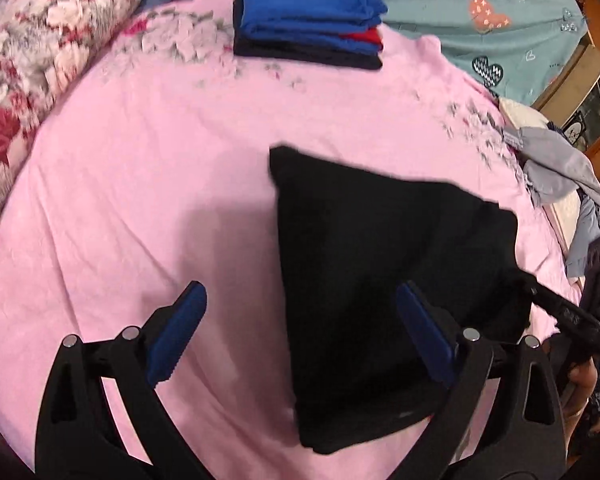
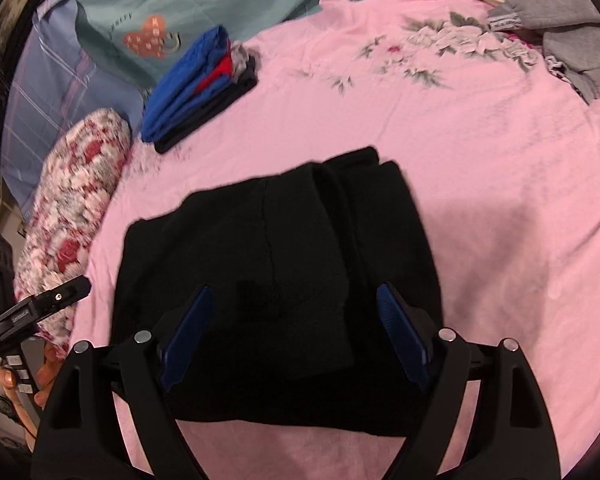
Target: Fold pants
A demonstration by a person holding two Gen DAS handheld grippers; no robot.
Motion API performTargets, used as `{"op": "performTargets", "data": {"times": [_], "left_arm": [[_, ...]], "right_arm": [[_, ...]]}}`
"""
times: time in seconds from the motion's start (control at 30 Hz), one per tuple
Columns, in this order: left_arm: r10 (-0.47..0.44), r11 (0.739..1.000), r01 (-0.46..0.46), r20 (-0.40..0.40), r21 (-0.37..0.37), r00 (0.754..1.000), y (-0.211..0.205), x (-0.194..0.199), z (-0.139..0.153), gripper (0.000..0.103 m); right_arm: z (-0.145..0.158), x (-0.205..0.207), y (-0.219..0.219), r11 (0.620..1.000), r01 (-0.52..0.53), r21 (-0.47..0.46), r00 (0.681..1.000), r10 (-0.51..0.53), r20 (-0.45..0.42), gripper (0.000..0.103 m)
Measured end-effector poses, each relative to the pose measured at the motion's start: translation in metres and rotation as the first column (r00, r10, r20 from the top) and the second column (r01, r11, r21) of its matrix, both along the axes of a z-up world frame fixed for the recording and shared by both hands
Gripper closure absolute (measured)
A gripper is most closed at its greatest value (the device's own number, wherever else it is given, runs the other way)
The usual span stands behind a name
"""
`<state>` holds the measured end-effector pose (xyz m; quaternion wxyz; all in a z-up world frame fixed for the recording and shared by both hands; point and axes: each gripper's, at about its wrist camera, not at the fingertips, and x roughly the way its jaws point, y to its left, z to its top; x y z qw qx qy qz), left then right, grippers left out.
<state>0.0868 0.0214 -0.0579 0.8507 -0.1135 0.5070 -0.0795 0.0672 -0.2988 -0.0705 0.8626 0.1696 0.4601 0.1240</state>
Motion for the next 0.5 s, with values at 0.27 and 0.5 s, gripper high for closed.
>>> {"op": "performTargets", "data": {"times": [0.27, 0.5], "left_arm": [[-0.134, 0.991, 0.134, -0.072, 0.002, 0.988, -0.017, -0.024, -0.024, 0.006], [-0.040, 0.998, 0.038, -0.028, -0.050, 0.999, 0.009, -0.024, -0.006, 0.006]], "right_arm": [[-0.012, 0.010, 0.020, 0.992, -0.011, -0.123, 1.000, 0.008, -0.026, 0.051], [0.041, -0.012, 0.020, 0.996, -0.012, -0.089, 0.989, 0.025, 0.148, 0.082]]}}
